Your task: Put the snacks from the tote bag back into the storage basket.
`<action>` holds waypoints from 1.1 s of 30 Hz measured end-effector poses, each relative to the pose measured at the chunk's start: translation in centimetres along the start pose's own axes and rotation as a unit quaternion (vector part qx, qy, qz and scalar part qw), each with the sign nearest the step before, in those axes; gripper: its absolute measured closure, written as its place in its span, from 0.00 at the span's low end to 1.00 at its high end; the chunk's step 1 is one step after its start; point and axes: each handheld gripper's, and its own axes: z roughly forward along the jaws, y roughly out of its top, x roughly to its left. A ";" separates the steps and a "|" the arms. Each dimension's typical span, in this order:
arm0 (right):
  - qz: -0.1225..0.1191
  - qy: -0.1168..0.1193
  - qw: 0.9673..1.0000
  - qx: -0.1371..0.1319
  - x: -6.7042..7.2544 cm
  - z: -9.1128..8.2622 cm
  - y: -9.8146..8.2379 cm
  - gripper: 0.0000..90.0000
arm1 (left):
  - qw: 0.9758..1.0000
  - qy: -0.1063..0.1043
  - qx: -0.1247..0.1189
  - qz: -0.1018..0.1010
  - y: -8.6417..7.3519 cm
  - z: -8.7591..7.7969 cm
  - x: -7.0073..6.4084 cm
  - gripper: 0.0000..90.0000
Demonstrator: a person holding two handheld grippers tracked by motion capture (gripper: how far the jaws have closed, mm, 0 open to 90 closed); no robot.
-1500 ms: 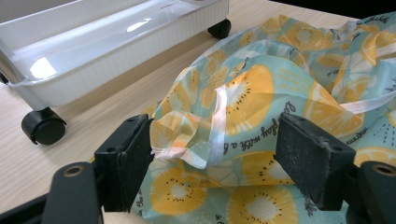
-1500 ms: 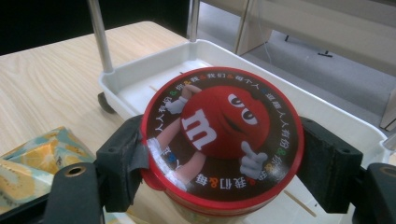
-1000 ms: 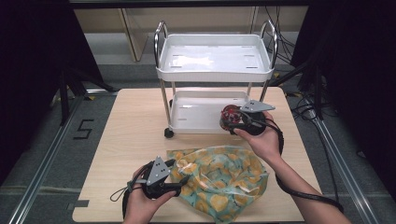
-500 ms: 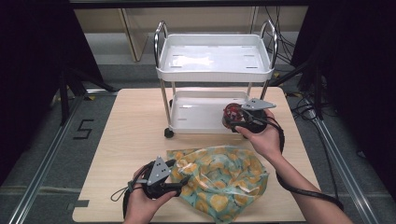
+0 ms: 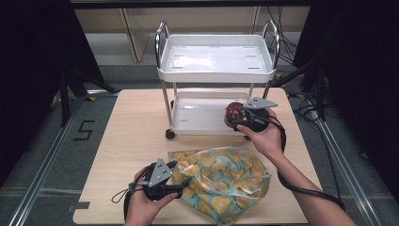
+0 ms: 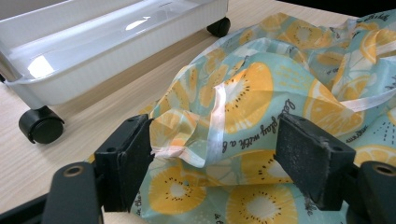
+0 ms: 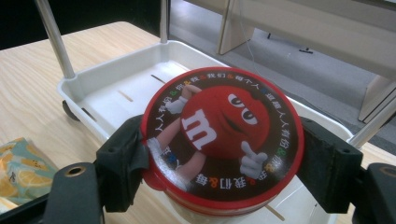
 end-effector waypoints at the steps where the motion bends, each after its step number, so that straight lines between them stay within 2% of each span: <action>1: 0.002 0.000 1.000 0.000 0.0 0.0 0.0 0.29 | 1.000 0.001 0.000 0.001 0.0 0.0 0.0 0.29; 4: 0.010 -0.004 1.000 0.000 0.1 0.2 0.1 0.29 | 1.000 0.000 0.000 0.000 0.0 0.0 0.0 0.29; 5: -0.004 0.000 1.000 -0.003 -0.2 0.3 0.1 0.29 | 1.000 0.003 0.003 0.003 0.0 -0.1 0.0 0.29; 7: 0.009 -0.001 1.000 0.009 -0.1 0.2 0.2 0.29 | 1.000 0.004 0.003 0.004 0.0 -0.1 0.0 0.29; 8: -0.005 -0.001 1.000 0.003 -0.4 0.3 0.3 0.29 | 1.000 0.003 0.000 0.000 0.0 0.0 0.0 0.29; 11: 0.011 -0.007 1.000 -0.002 -0.2 0.4 0.3 0.29 | 1.000 0.001 0.000 0.001 0.0 -0.1 0.0 0.29; 13: 0.006 -0.001 1.000 0.000 -0.4 0.5 0.4 0.29 | 1.000 0.003 0.001 0.002 0.0 -0.1 0.1 0.29; 14: 0.015 0.000 1.000 0.010 -0.2 0.3 0.4 0.29 | 1.000 0.003 0.001 0.002 0.0 -0.1 0.1 0.29; 15: 0.005 -0.002 1.000 0.006 -0.5 0.4 0.5 0.29 | 1.000 0.004 0.001 -0.008 0.0 -0.1 0.0 0.29; 16: 0.005 -0.002 1.000 0.006 -0.5 0.4 0.5 0.29 | 1.000 0.004 0.001 -0.008 0.0 -0.1 0.0 0.29; 17: -0.006 -0.013 1.000 0.000 -0.7 0.6 0.5 0.29 | 1.000 0.004 0.000 -0.009 0.0 -0.1 0.0 0.29; 18: -0.005 -0.012 1.000 -0.004 -0.7 0.6 0.5 0.29 | 1.000 0.004 0.000 -0.009 0.0 -0.1 0.0 0.29; 19: 0.010 -0.010 1.000 0.000 -0.5 0.6 0.4 0.29 | 1.000 0.004 0.000 -0.009 0.0 -0.1 0.0 0.29; 22: 0.008 -0.014 1.000 0.004 -0.6 0.7 0.4 0.29 | 1.000 0.004 0.000 -0.009 0.0 -0.1 0.0 0.29; 23: -0.002 -0.014 1.000 0.003 -0.8 0.7 0.5 0.29 | 1.000 0.004 0.000 -0.008 0.0 -0.1 0.0 0.29; 25: -0.001 -0.010 1.000 0.000 -0.8 0.8 0.5 0.29 | 1.000 0.004 0.000 -0.009 0.0 -0.1 0.0 0.29; 26: 0.009 -0.012 1.000 0.004 -0.5 0.9 0.5 0.29 | 1.000 0.004 0.000 -0.009 0.0 -0.1 0.0 0.29; 27: 0.004 -0.016 1.000 -0.002 -0.6 1.0 0.5 0.29 | 1.000 0.004 0.000 0.000 0.0 -0.1 0.1 0.29; 29: -0.001 -0.011 1.000 0.007 -0.7 0.9 0.7 0.29 | 1.000 0.005 0.000 -0.004 0.0 -0.1 0.1 0.29; 30: 0.009 -0.009 1.000 0.009 -0.5 0.9 0.7 0.29 | 1.000 0.005 0.000 0.001 0.0 -0.1 0.1 0.29; 31: 0.002 -0.008 1.000 0.006 -0.6 0.9 0.8 0.29 | 1.000 0.005 0.000 0.002 0.0 -0.1 0.1 0.29; 32: -0.001 -0.010 1.000 0.005 -0.6 0.9 0.8 0.29 | 1.000 0.004 0.001 -0.009 0.0 -0.1 0.0 0.29; 33: 0.006 -0.010 1.000 0.004 -0.5 1.0 0.8 0.29 | 1.000 0.004 0.000 -0.010 0.0 -0.1 0.0 0.29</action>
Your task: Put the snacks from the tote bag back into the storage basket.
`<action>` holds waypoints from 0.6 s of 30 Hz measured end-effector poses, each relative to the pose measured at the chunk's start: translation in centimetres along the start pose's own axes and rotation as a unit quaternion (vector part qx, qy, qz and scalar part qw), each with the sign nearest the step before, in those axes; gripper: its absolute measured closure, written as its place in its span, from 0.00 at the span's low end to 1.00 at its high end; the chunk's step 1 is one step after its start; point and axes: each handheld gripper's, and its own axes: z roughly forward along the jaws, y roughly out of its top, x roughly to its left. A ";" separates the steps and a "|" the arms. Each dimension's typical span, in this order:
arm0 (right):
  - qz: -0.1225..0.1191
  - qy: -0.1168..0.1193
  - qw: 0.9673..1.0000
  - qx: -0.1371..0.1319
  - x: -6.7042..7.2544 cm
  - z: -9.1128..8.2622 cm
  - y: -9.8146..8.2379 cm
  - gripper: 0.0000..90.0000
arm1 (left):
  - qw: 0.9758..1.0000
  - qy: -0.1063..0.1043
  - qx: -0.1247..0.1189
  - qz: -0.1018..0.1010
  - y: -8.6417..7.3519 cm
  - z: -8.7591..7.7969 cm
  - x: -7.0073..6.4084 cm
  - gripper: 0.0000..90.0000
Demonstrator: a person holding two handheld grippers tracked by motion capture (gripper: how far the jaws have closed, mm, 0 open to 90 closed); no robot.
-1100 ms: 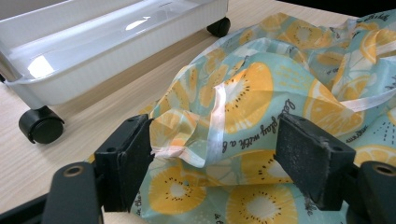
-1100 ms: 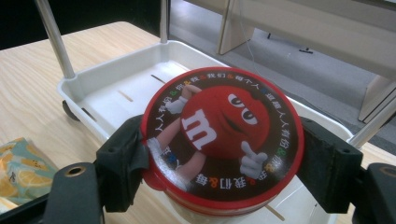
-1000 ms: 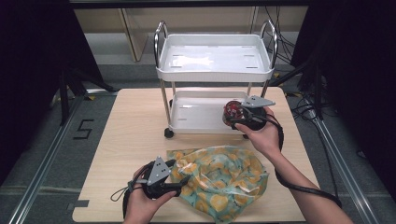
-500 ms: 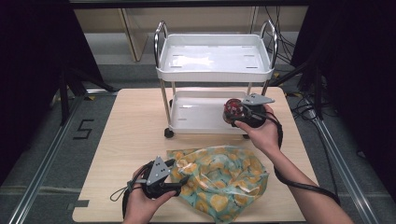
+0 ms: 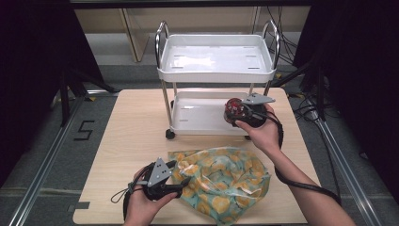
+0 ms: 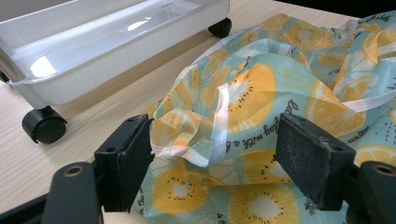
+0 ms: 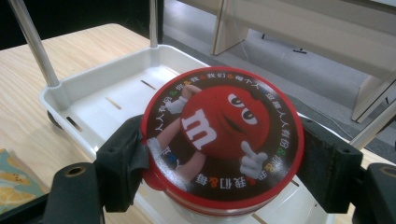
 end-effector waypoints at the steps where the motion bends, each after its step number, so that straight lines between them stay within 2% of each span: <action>1: 0.004 -0.006 1.000 -0.006 0.1 0.1 0.0 0.29 | 1.000 0.001 0.000 0.002 0.0 0.0 0.0 0.29; 2: 0.007 -0.004 1.000 -0.001 0.1 0.1 0.0 0.29 | 1.000 0.000 -0.001 0.005 0.0 0.0 0.1 0.29; 3: 0.000 -0.005 1.000 -0.001 0.1 0.2 0.0 0.29 | 1.000 0.000 0.000 0.013 0.1 0.0 0.2 0.29; 4: -0.009 -0.005 1.000 -0.002 -0.1 0.2 0.0 0.29 | 1.000 0.001 -0.001 0.005 0.0 0.0 0.1 0.29; 6: -0.004 -0.005 1.000 -0.005 0.1 0.3 0.0 0.29 | 1.000 0.000 -0.001 0.013 0.0 0.0 0.2 0.29; 7: -0.011 -0.004 1.000 -0.005 0.0 0.4 0.0 0.29 | 1.000 0.000 -0.001 0.001 0.0 0.0 0.0 0.29; 8: -0.008 -0.004 1.000 -0.006 0.1 0.4 0.0 0.29 | 1.000 -0.001 0.000 0.011 0.0 0.0 0.2 0.29; 10: -0.007 -0.008 1.000 -0.009 0.2 0.6 0.0 0.29 | 1.000 0.000 0.000 0.008 0.0 0.0 0.1 0.29; 11: -0.002 -0.003 1.000 0.000 0.3 0.6 0.0 0.29 | 1.000 -0.001 0.000 0.012 0.0 0.0 0.2 0.29; 12: -0.009 -0.006 1.000 -0.003 0.2 0.7 0.0 0.29 | 1.000 0.000 0.000 0.012 0.0 0.0 0.2 0.29; 15: -0.004 0.001 1.000 -0.009 0.3 0.9 0.0 0.29 | 1.000 0.000 0.000 0.012 0.0 0.0 0.2 0.29; 16: -0.009 -0.002 1.000 0.000 0.2 0.8 0.1 0.29 | 1.000 0.000 0.000 0.012 0.0 0.0 0.2 0.29; 18: -0.009 -0.006 1.000 -0.006 0.3 1.1 0.0 0.29 | 1.000 -0.002 -0.002 0.012 0.0 0.0 0.2 0.29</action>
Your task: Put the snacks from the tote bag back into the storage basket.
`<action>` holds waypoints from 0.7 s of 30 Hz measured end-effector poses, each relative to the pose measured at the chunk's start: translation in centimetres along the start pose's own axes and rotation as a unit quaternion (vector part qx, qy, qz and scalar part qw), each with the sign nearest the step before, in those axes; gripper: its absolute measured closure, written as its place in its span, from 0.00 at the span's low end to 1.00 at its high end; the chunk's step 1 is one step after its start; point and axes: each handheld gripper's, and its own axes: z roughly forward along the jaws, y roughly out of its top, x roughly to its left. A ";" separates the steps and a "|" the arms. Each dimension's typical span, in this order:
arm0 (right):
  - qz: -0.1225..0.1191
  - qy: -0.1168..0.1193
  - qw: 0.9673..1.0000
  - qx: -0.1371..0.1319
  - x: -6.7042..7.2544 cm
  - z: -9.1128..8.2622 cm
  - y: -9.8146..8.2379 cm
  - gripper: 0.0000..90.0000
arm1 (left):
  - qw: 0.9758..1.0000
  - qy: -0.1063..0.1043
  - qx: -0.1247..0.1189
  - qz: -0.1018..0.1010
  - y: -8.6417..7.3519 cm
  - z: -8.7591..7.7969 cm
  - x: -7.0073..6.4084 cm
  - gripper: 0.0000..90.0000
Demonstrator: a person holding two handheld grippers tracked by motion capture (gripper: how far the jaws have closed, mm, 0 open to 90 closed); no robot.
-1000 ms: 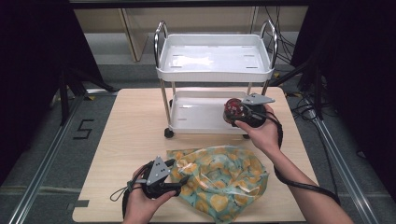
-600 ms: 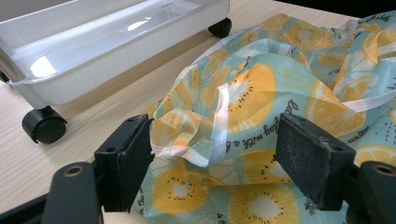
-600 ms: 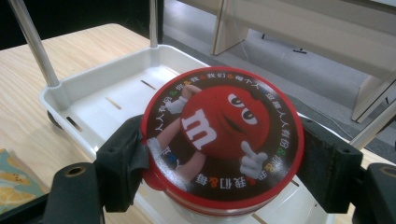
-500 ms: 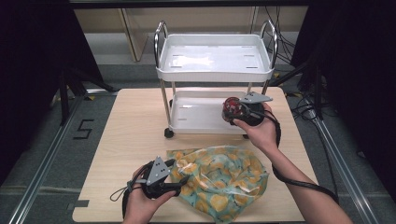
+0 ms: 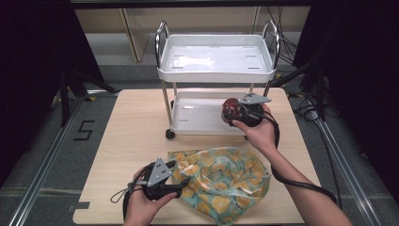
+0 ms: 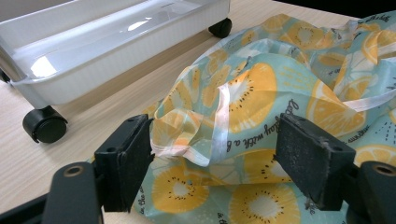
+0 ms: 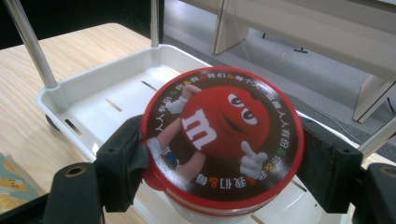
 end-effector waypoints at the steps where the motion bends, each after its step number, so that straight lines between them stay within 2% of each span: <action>1: -0.004 0.001 1.000 -0.001 0.0 0.1 0.0 0.29 | 1.000 0.001 -0.002 -0.002 0.0 0.0 0.0 0.29; 3: 0.000 0.004 1.000 0.010 0.1 0.0 0.0 0.29 | 1.000 0.000 -0.002 -0.002 0.0 0.0 0.0 0.29; 5: 0.003 0.003 1.000 0.003 0.1 0.2 -0.1 0.29 | 1.000 -0.001 -0.001 -0.002 0.0 0.0 0.0 0.29; 6: 0.000 0.001 1.000 0.007 0.1 0.2 -0.1 0.29 | 1.000 -0.001 -0.001 -0.002 0.0 0.0 0.0 0.29; 7: -0.004 -0.006 1.000 -0.002 0.1 0.4 -0.2 0.29 | 1.000 -0.002 0.001 -0.001 0.0 0.0 0.0 0.29; 10: 0.006 0.004 1.000 0.009 0.2 0.4 -0.2 0.29 | 1.000 0.000 0.000 0.000 0.0 0.0 0.0 0.29; 12: 0.001 -0.001 1.000 0.004 0.1 0.6 -0.2 0.29 | 1.000 0.000 0.000 -0.001 0.0 0.0 0.0 0.29; 13: 0.000 0.003 1.000 0.013 0.1 0.5 -0.1 0.29 | 1.000 0.000 0.000 0.000 0.0 0.0 0.0 0.29; 15: 0.001 0.001 1.000 0.003 0.1 0.7 -0.2 0.29 | 1.000 -0.001 0.000 -0.001 0.0 0.0 0.0 0.29; 16: -0.001 0.004 1.000 0.013 0.1 0.7 -0.1 0.29 | 1.000 -0.001 0.000 0.000 0.0 0.0 0.0 0.29; 18: 0.010 0.002 1.000 0.014 0.3 0.8 -0.2 0.29 | 1.000 0.002 0.002 0.001 0.0 0.0 0.0 0.29; 19: 0.007 -0.001 1.000 0.006 0.2 0.9 -0.2 0.29 | 1.000 0.000 0.001 0.001 0.0 0.0 0.0 0.29; 21: -0.001 0.004 1.000 0.013 0.1 0.9 -0.1 0.29 | 1.000 -0.001 0.000 0.000 0.0 0.0 0.0 0.29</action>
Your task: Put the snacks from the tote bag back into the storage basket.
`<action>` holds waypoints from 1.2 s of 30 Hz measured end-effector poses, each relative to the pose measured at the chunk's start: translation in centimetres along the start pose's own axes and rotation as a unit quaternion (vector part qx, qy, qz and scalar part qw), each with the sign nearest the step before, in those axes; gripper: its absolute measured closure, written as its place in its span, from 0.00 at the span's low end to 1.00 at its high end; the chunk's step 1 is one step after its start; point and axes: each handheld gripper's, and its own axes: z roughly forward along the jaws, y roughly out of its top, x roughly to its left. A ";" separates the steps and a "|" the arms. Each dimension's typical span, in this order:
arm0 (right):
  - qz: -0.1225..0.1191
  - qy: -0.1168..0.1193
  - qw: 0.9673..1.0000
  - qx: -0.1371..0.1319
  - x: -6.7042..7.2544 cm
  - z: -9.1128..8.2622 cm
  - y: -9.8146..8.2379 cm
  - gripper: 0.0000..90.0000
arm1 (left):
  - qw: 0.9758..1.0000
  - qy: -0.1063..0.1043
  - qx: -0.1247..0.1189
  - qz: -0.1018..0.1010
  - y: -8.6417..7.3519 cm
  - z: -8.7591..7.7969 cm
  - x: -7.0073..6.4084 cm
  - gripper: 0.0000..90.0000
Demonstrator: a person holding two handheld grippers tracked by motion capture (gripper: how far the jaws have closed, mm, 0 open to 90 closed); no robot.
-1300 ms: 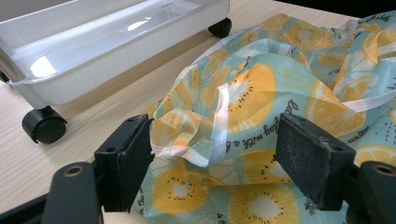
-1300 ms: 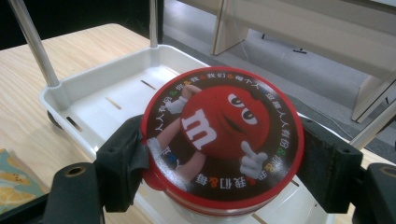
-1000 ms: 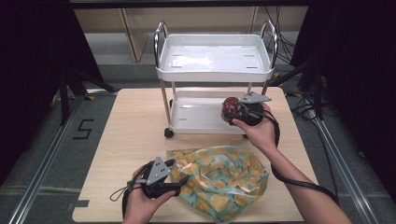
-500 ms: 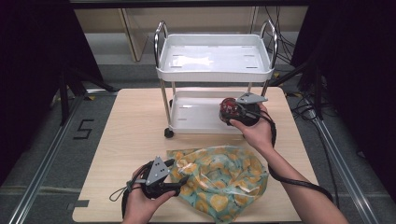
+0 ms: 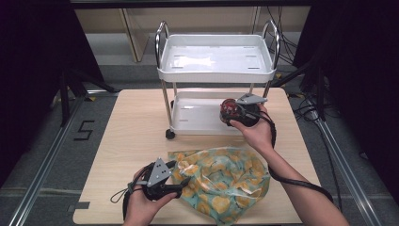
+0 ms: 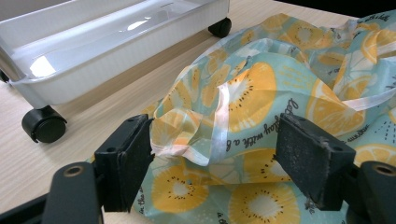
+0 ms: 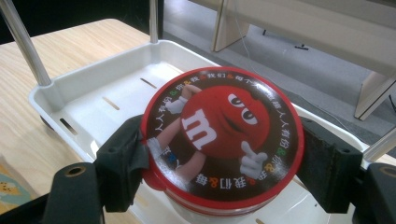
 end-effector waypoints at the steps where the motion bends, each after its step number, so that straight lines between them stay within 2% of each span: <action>1: 0.003 0.003 1.000 -0.002 0.0 0.1 0.0 0.29 | 1.000 0.000 0.000 0.000 0.0 0.0 0.0 0.29; 2: 0.009 0.000 1.000 -0.002 0.2 0.1 0.0 0.29 | 1.000 0.000 0.000 -0.001 0.0 0.0 0.0 0.29; 3: 0.006 -0.005 1.000 -0.009 0.2 0.2 0.0 0.29 | 1.000 0.000 0.000 -0.001 0.0 0.0 0.0 0.29; 7: 0.001 -0.004 1.000 -0.004 0.1 0.3 0.0 0.29 | 1.000 -0.001 0.000 0.000 0.0 0.0 0.0 0.29; 9: 0.020 -0.004 1.000 0.002 0.5 0.3 -0.1 0.29 | 1.000 -0.001 0.000 0.000 0.0 0.0 0.0 0.29; 10: -0.002 -0.003 1.000 -0.005 0.1 0.4 0.0 0.29 | 1.000 0.002 0.002 0.001 0.0 0.0 0.0 0.29; 12: 0.007 0.004 1.000 0.001 0.2 0.4 0.0 0.29 | 1.000 0.001 0.002 0.001 0.0 0.0 0.0 0.29; 14: -0.001 -0.005 1.000 -0.006 0.1 0.6 0.0 0.29 | 1.000 0.001 0.003 0.001 0.0 0.0 0.0 0.29; 17: -0.003 -0.005 1.000 -0.004 0.1 0.7 0.0 0.29 | 1.000 0.001 0.003 0.001 0.0 0.0 0.0 0.29; 18: 0.004 -0.005 1.000 -0.002 0.2 0.7 -0.1 0.29 | 1.000 0.001 0.003 0.001 0.0 0.0 0.0 0.29; 20: -0.003 -0.002 1.000 -0.001 0.1 0.7 -0.1 0.29 | 1.000 0.000 0.003 0.001 0.0 0.0 0.0 0.29; 21: 0.007 -0.004 1.000 -0.002 0.3 0.8 -0.2 0.29 | 1.000 0.000 0.003 -0.009 -0.1 0.0 -0.2 0.29; 22: 0.010 -0.003 1.000 0.001 0.4 0.8 -0.2 0.29 | 1.000 0.000 0.004 -0.010 -0.1 0.0 -0.2 0.29; 23: -0.003 -0.002 1.000 -0.001 0.1 0.8 -0.2 0.29 | 1.000 0.000 0.004 -0.009 -0.1 0.0 -0.2 0.29; 29: -0.003 -0.006 1.000 0.000 0.2 1.0 -0.2 0.29 | 1.000 0.000 0.003 -0.011 -0.1 0.0 -0.2 0.29; 30: -0.002 -0.003 1.000 -0.002 0.2 1.0 -0.2 0.29 | 1.000 0.000 0.004 0.002 0.0 0.0 -0.1 0.29; 31: -0.005 -0.007 1.000 -0.002 0.2 1.1 -0.2 0.29 | 1.000 -0.001 0.003 0.001 0.0 0.0 -0.1 0.29; 32: 0.003 -0.002 1.000 0.006 0.3 1.0 -0.2 0.29 | 1.000 -0.001 0.003 0.001 0.0 0.0 -0.1 0.29; 33: -0.001 -0.001 1.000 0.005 0.2 1.0 -0.2 0.29 | 1.000 0.000 0.003 -0.010 -0.1 0.0 -0.2 0.29; 36: -0.005 -0.007 1.000 0.001 0.1 1.2 -0.3 0.29 | 1.000 0.000 0.003 -0.009 -0.1 0.0 -0.2 0.29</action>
